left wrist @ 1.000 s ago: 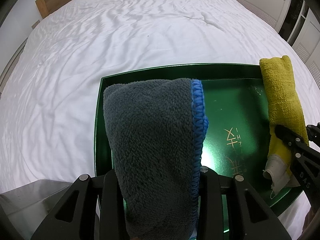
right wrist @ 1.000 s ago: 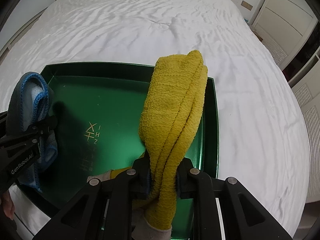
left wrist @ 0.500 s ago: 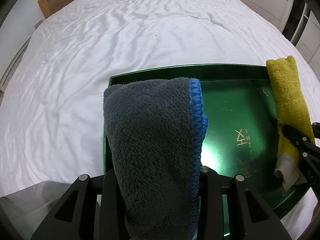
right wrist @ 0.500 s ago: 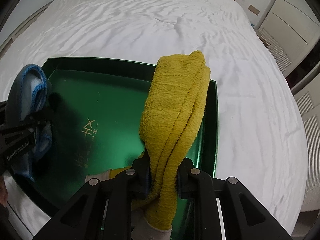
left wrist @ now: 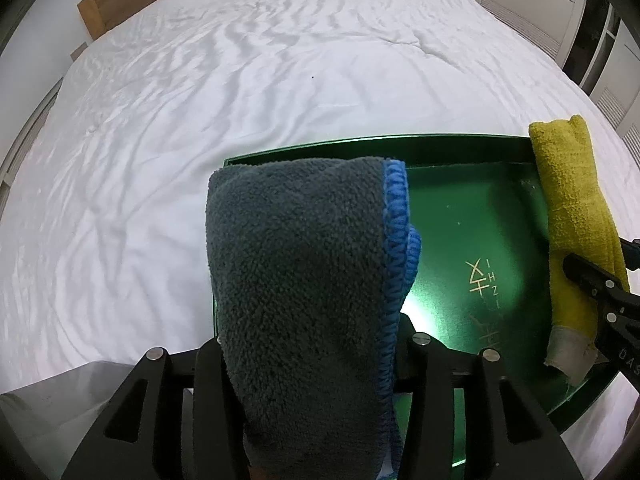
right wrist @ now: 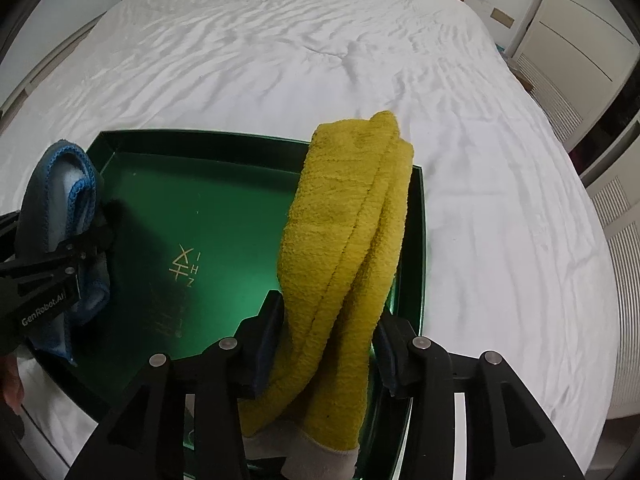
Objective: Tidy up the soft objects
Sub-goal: 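Lower the yellow towel into the green tray and open the right tool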
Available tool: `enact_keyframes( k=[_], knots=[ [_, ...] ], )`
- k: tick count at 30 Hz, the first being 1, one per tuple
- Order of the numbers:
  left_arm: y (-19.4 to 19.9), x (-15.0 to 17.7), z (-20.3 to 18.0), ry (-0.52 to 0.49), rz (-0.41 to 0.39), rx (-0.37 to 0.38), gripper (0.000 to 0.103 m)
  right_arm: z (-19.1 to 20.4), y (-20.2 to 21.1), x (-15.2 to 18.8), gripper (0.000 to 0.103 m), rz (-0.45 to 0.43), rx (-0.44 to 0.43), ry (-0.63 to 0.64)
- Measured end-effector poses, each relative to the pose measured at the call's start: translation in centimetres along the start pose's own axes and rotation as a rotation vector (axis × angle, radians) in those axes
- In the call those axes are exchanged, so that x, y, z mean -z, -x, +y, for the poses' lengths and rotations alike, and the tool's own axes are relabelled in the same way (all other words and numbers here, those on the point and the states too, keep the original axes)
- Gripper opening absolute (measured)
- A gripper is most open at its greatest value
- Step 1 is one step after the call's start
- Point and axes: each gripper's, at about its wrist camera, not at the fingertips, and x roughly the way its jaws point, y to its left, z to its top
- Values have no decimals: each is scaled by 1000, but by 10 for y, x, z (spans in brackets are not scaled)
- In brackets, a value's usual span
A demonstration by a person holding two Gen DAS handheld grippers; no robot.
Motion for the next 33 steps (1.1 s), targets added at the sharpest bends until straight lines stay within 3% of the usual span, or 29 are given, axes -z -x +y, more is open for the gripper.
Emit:
enact_keyframes(
  k=[8, 24, 33],
  knots=[
    [9, -1, -4, 6, -27, -4, 49, -6, 22, 2, 61, -42, -14, -18],
    [50, 8, -18, -5, -105, -18, 51, -10, 77, 19, 67, -114, 2, -46],
    [84, 25, -31, -22, -128, 35, 51, -5, 112, 34, 88, -154, 62, -57]
  ],
)
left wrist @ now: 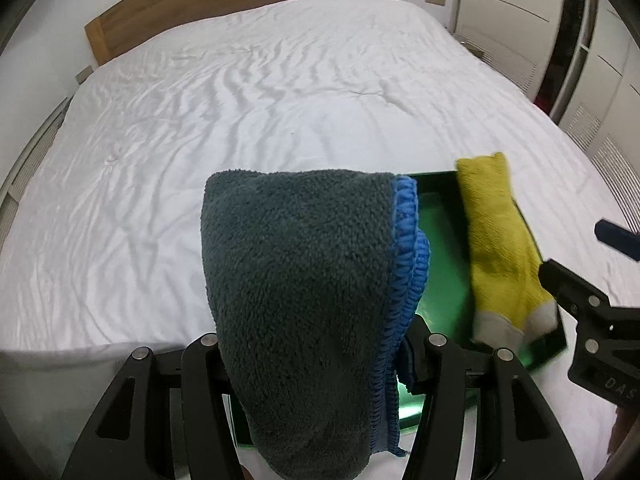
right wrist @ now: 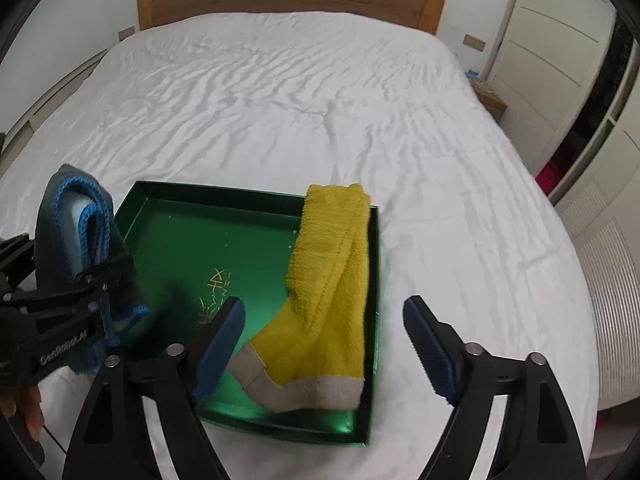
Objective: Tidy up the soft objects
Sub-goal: 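Lower the yellow towel into the green tray and open the right tool, then carry the dark towel in the left tool back toward the zip bag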
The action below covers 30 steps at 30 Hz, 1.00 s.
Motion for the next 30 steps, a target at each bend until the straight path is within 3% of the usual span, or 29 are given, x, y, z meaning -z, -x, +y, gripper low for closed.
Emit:
enact_keyframes(
  k=[10, 18, 23, 30],
  knots=[
    [41, 31, -19, -32, -6, 95, 51, -1, 41, 33, 90, 28, 120, -39],
    [95, 79, -10, -69, -10, 178, 51, 21, 84, 79, 88, 61, 150, -101],
    [135, 113, 34, -79, -17, 194, 51, 69, 130, 110, 86, 59, 119, -94],
    [174, 172, 144, -55, -9, 105, 51, 180, 194, 142, 85, 34, 16, -66]
  ],
)
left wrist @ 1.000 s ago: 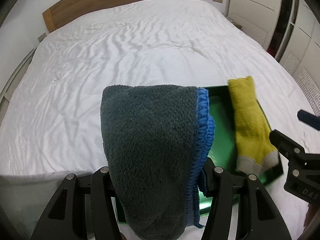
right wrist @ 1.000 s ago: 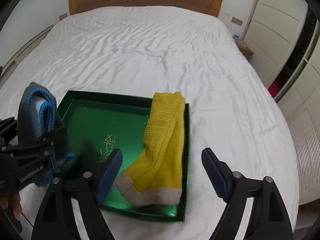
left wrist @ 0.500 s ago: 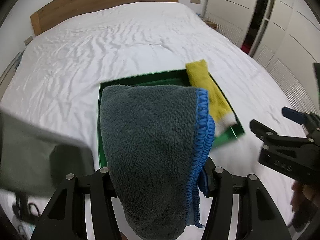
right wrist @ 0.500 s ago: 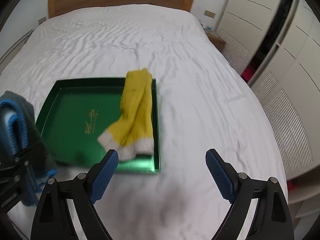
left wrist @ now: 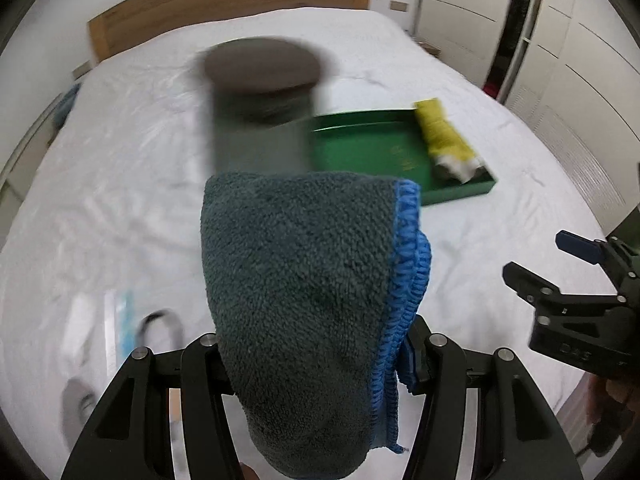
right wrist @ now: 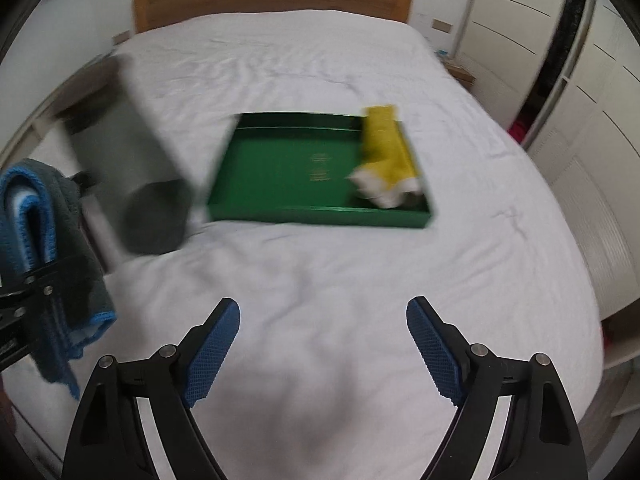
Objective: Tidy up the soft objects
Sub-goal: 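Carry the dark towel in the left tool back toward the zip bag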
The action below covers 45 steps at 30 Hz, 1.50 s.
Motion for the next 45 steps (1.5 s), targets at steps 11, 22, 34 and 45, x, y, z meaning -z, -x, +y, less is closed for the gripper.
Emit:
enact_keyframes(
  k=[11, 22, 34, 45],
  knots=[
    [38, 92, 164, 76, 65, -150, 51, 165, 47, 37, 85, -12, -187, 57],
    [34, 146, 255, 159, 104, -153, 51, 245, 41, 45, 85, 17, -250, 104],
    [23, 162, 271, 167, 120, -112, 51, 270, 8, 55, 85, 60, -258, 111],
    [9, 177, 271, 137, 152, -82, 51, 279, -7, 66, 84, 75, -267, 91]
  ],
)
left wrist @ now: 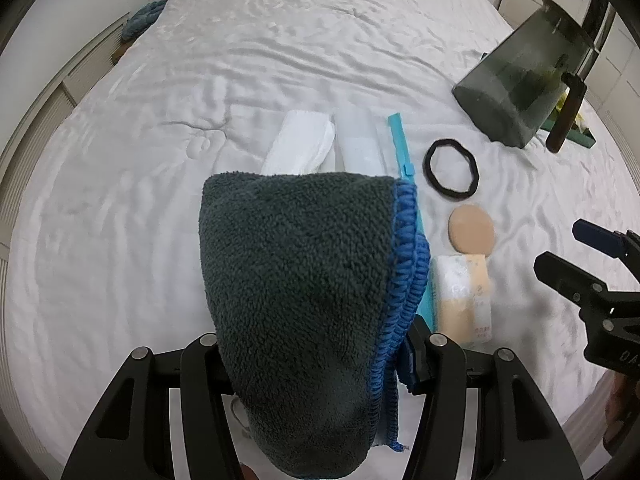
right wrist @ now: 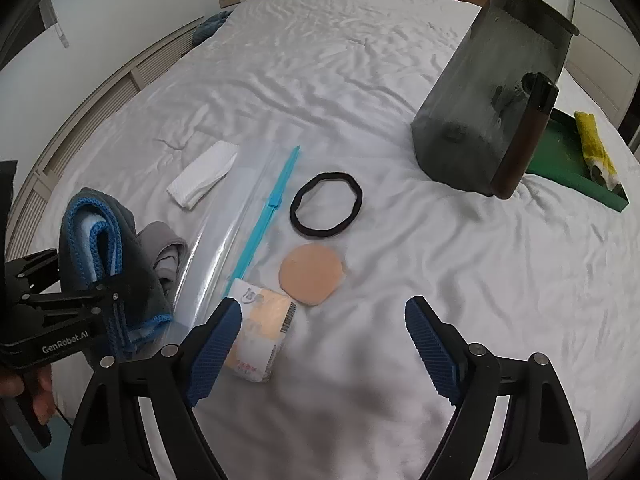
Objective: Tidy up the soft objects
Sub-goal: 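Carry the dark towel in the left tool back toward the zip bag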
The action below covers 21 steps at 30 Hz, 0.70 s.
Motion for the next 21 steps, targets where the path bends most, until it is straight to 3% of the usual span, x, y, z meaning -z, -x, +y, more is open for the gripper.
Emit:
enact_keyframes(
  k=[12, 21],
  knots=[
    [-12, 8, 7, -24, 12, 23, 51, 18, -15, -3, 83, -29, -37, -22],
    [-17, 5, 18, 9, 30, 112, 52, 21, -22, -3, 83, -27, -35, -31]
  ],
)
